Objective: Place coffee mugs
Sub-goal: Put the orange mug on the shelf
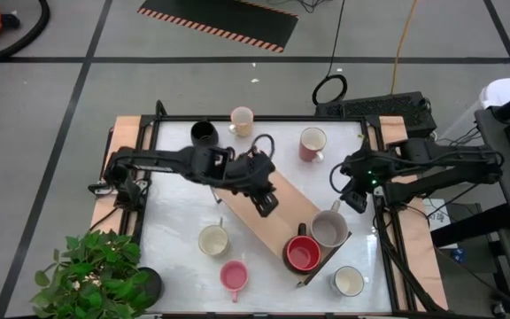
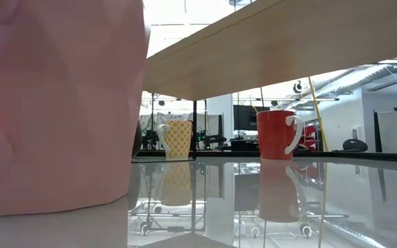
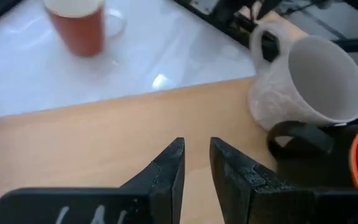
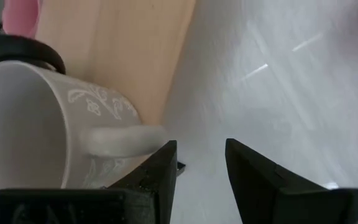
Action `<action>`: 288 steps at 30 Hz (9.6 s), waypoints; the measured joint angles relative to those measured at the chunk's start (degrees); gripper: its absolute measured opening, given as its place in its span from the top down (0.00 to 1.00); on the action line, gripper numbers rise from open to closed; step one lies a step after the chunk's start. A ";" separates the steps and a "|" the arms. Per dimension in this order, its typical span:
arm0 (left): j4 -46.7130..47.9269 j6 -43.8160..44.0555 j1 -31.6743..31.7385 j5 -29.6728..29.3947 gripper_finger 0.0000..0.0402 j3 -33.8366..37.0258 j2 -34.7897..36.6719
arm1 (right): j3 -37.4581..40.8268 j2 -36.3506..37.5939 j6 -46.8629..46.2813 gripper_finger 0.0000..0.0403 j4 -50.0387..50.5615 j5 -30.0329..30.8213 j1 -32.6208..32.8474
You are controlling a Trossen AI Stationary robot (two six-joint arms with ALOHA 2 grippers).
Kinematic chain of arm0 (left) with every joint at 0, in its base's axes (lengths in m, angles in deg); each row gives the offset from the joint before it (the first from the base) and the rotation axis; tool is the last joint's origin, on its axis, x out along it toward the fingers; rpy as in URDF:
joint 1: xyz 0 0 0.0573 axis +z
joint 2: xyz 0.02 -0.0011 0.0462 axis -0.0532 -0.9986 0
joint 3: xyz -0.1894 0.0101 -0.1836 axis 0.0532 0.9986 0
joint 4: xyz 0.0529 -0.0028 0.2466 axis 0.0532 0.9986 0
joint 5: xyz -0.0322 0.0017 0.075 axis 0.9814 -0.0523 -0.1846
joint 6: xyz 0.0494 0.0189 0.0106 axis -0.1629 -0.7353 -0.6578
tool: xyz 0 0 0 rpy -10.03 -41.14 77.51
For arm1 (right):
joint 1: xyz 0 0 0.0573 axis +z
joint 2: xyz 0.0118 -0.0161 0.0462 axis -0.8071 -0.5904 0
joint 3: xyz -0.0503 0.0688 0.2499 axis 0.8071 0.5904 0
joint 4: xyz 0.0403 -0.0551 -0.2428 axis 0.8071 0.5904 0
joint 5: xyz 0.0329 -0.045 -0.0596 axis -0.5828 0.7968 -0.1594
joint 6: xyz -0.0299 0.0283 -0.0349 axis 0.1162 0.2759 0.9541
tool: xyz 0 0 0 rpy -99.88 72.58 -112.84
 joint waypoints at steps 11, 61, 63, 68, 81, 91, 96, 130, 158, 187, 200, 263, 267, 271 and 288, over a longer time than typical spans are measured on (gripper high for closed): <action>1.03 -5.92 3.04 -3.83 0.80 -0.04 6.17 | -2.90 -1.94 -3.13 0.69 -2.87 7.18 -0.47; 21.69 -21.42 5.72 -14.32 0.80 0.02 10.71 | -12.17 -29.94 44.23 0.37 -14.62 11.42 -29.69; 21.68 -21.34 6.25 -14.32 0.80 0.02 12.23 | -10.32 -29.93 45.26 0.37 -16.91 11.34 -30.27; 18.49 -19.00 6.74 -14.36 0.80 3.40 15.79 | -5.23 -29.97 46.09 0.37 -21.75 8.42 -31.98; 0.49 -3.30 -1.50 -13.92 0.80 28.09 27.34 | 4.43 -29.93 46.27 0.39 -26.03 10.38 -32.30; -3.05 0.18 -5.63 -14.80 0.80 29.88 27.30 | 5.35 -30.37 50.09 0.61 -29.33 13.15 -32.30; -3.09 0.33 -5.35 -15.05 0.80 29.88 27.32 | 5.35 -30.80 49.33 0.89 -29.00 11.03 -32.03; -3.22 -4.74 -4.10 -13.88 0.80 29.90 27.32 | -25.22 -22.48 62.18 0.97 -2.24 0.96 -6.59; -3.22 -3.86 -4.06 -11.54 0.80 29.90 27.32 | -25.38 -23.55 88.71 0.97 4.67 0.68 5.95; -3.16 -5.14 -4.06 -11.54 0.80 29.90 27.30 | -25.38 -24.46 92.76 0.80 2.76 -1.90 6.12; -2.17 -5.35 -4.06 -11.32 0.80 29.90 27.30 | -25.38 -17.47 79.19 0.72 2.47 1.24 6.12; -2.35 -1.30 -2.80 -9.88 0.80 29.89 27.30 | -5.11 -10.04 54.07 1.00 -24.94 -6.54 -8.76; -2.36 -1.44 -2.77 -9.86 0.80 29.90 27.30 | -5.12 -11.60 54.63 1.00 -27.18 -6.58 -9.83; -2.37 -1.37 -2.77 -9.88 0.80 29.90 27.30 | -5.11 -14.52 54.54 1.00 -28.57 -6.60 -10.06; -2.37 1.39 -2.79 -9.88 0.80 29.90 27.30 | -5.11 -15.59 57.26 1.00 -27.56 -14.46 -10.18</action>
